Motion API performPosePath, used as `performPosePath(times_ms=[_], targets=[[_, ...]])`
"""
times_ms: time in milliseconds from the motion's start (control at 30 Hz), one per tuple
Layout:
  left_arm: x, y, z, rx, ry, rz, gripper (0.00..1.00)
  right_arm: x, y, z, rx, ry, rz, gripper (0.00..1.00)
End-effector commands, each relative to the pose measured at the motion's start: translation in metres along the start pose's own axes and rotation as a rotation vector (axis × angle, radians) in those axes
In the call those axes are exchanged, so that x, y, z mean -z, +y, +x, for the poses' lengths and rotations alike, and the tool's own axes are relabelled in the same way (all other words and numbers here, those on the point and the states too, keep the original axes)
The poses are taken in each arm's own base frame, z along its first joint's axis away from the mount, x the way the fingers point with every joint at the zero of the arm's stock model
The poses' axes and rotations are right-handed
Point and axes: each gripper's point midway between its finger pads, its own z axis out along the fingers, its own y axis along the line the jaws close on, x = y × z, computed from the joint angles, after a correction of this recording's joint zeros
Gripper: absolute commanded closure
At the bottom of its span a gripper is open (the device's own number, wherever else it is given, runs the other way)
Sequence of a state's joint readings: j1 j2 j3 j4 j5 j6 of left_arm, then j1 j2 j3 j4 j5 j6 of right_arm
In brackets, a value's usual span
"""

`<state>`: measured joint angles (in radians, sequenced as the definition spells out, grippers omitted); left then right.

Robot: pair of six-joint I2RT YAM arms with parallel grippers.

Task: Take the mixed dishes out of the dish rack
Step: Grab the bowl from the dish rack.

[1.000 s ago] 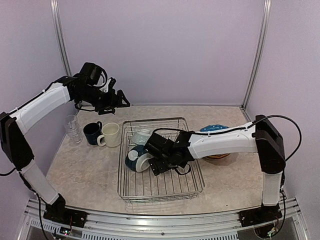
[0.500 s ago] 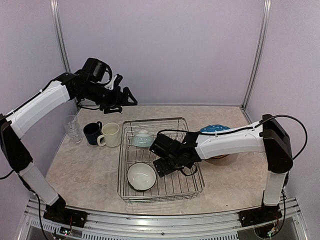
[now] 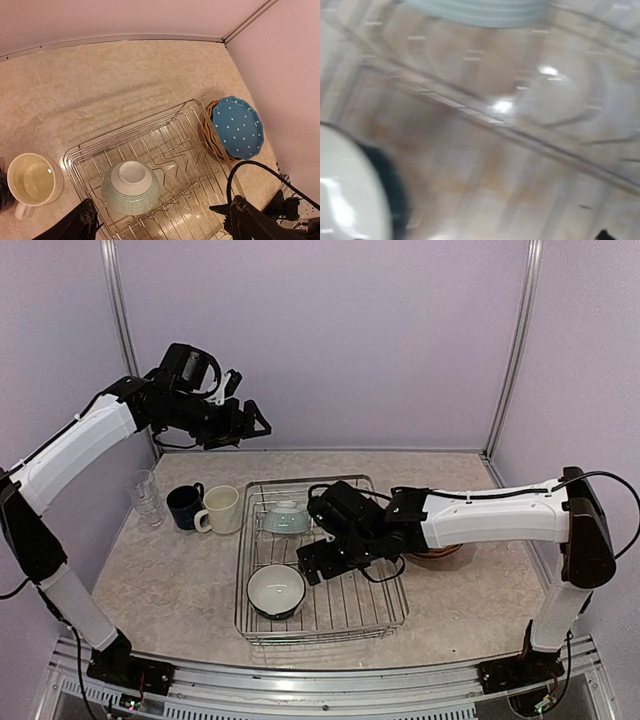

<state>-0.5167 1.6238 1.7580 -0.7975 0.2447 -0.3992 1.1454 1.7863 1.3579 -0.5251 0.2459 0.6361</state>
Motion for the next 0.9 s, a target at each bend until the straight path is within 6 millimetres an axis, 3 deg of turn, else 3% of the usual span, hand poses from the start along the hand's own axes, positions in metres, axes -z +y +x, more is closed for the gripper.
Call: performPosePath(times_ms=[0, 233, 467, 567, 700, 867], targets=[[-0.015, 0.028, 0.019, -0.055, 0.027, -0.093, 0.12, -0.011, 0.045, 0.003, 0.001, 0.035, -0.189, 0.02], [-0.014, 0.032, 0.030, -0.053, 0.038, -0.094, 0.12, -0.043, 0.054, 0.022, 0.023, 0.137, -0.122, 0.16], [-0.014, 0.033, 0.031, -0.039, 0.046, -0.100, 0.12, -0.058, 0.036, 0.027, 0.062, 0.170, 0.058, 0.53], [-0.010, 0.031, 0.030, -0.032, 0.040, -0.097, 0.12, -0.062, 0.038, 0.027, 0.064, 0.169, 0.064, 0.66], [-0.008, 0.028, 0.029, -0.027, 0.037, -0.080, 0.12, -0.062, 0.038, 0.019, 0.052, 0.142, 0.073, 0.78], [-0.009, 0.026, 0.031, -0.007, 0.053, -0.056, 0.12, -0.046, 0.032, 0.003, 0.014, 0.062, 0.084, 0.99]])
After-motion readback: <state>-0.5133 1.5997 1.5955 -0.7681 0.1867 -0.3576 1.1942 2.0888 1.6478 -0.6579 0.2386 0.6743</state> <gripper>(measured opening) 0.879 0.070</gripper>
